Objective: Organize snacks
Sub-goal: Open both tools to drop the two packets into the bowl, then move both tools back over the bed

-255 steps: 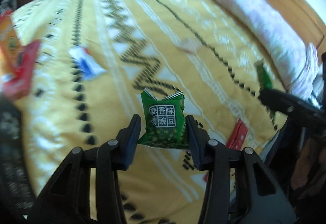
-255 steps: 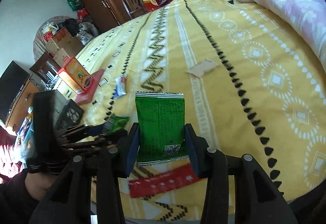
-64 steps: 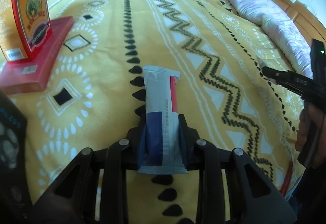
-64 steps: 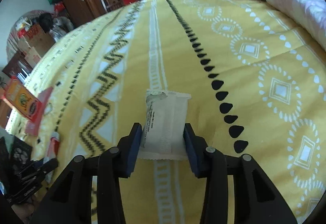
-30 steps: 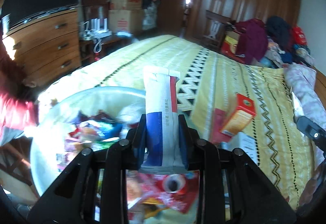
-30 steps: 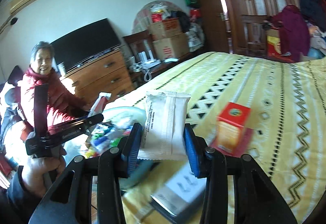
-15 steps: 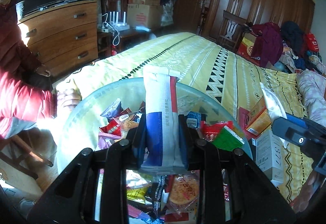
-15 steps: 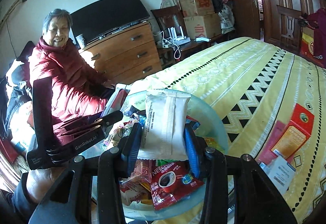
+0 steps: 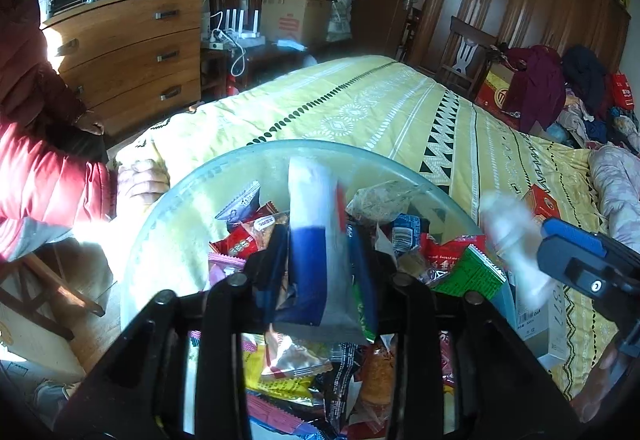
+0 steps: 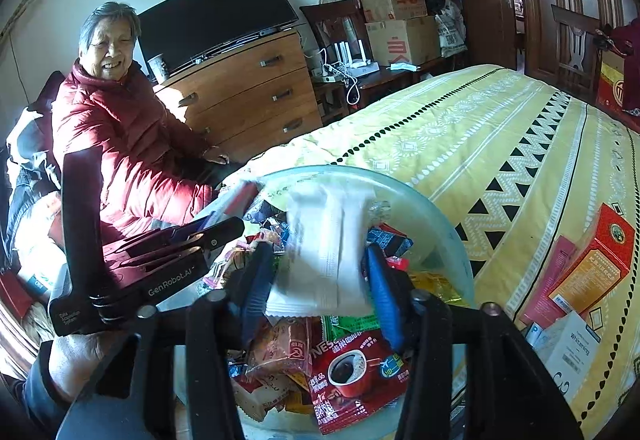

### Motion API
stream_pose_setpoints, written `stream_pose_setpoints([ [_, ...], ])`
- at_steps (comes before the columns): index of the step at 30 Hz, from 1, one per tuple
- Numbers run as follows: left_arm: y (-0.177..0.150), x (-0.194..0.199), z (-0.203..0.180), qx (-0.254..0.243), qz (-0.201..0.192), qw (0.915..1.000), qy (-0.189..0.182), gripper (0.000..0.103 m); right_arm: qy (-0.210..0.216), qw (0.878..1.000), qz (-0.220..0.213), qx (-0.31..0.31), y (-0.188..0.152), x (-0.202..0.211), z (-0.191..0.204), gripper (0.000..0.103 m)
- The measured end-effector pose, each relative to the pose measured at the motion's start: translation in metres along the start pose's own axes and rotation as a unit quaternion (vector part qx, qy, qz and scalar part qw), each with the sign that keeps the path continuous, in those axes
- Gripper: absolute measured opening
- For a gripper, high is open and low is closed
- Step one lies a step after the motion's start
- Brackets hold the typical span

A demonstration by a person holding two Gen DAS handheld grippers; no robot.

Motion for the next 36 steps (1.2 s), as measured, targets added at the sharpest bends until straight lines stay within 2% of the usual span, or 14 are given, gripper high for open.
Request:
stream_pose_setpoints([
  [1,0.001,-0.001,0.001,0.001,0.0,1.0,0.0,0.059,-0.003,1.0,-0.003,-0.001,0.001,0.002,0.0,0.057],
  [3,0.002,0.003,0.0,0.007,-0.007,0.9999,0.001,0.069,-0.005,1.0,-0.009,-0.007,0.0,0.009,-0.002,0.057],
  [6,0.005,0.015,-0.013,0.006,-0.019,0.9997,-0.011,0.07,-0.017,0.999,-0.036,-0.014,-0.005,0.038,-0.012,0.061],
  [10,0.0,0.052,-0.084,-0.064,-0.054,0.9934,-0.078,0.077,-0.076,0.992,-0.099,-0.023,-0.037,0.11,-0.042,0.089],
  [11,-0.009,0.064,-0.114,-0.092,-0.061,0.9875,-0.113,0.079,-0.095,0.989,-0.111,-0.034,-0.052,0.13,-0.054,0.095],
  [13,-0.03,0.083,-0.168,-0.141,-0.064,0.973,-0.171,0.091,-0.138,0.981,-0.118,-0.069,-0.092,0.167,-0.084,0.095],
  [17,-0.102,0.105,-0.278,-0.247,-0.023,0.9297,-0.272,0.094,-0.235,0.954,-0.088,-0.162,-0.193,0.229,-0.157,0.095],
  [20,-0.162,0.095,-0.336,-0.308,0.029,0.8997,-0.308,0.094,-0.3,0.922,-0.044,-0.241,-0.28,0.27,-0.212,0.095],
  [22,-0.195,0.07,-0.359,-0.321,0.077,0.8906,-0.313,0.094,-0.324,0.904,-0.018,-0.278,-0.324,0.287,-0.236,0.095],
  [24,-0.23,0.031,-0.372,-0.331,0.129,0.8885,-0.29,0.093,-0.338,0.888,0.006,-0.311,-0.365,0.3,-0.259,0.095],
  [27,-0.271,-0.021,-0.378,-0.332,0.176,0.8913,-0.253,0.092,-0.358,0.878,0.033,-0.315,-0.403,0.307,-0.284,0.095],
  [32,-0.292,-0.072,-0.368,-0.288,0.212,0.9152,-0.187,0.092,-0.367,0.894,0.063,-0.248,-0.405,0.287,-0.313,0.095],
  [35,-0.288,-0.087,-0.363,-0.278,0.191,0.9305,-0.142,0.095,-0.338,0.902,0.089,-0.253,-0.405,0.263,-0.34,0.095],
  [36,-0.289,-0.095,-0.363,-0.283,0.183,0.9343,-0.118,0.102,-0.333,0.902,0.1,-0.255,-0.409,0.255,-0.349,0.095],
])
Point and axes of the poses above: each gripper's, at about its wrist camera, not at the fingertips, and x roughly against the way its jaws point, z to its left, y to its top, the point moved 5 cm from there along -x, roughly the way its jaws point, and after that the axes turned 3 degrees about x, right-handed, at the moved point
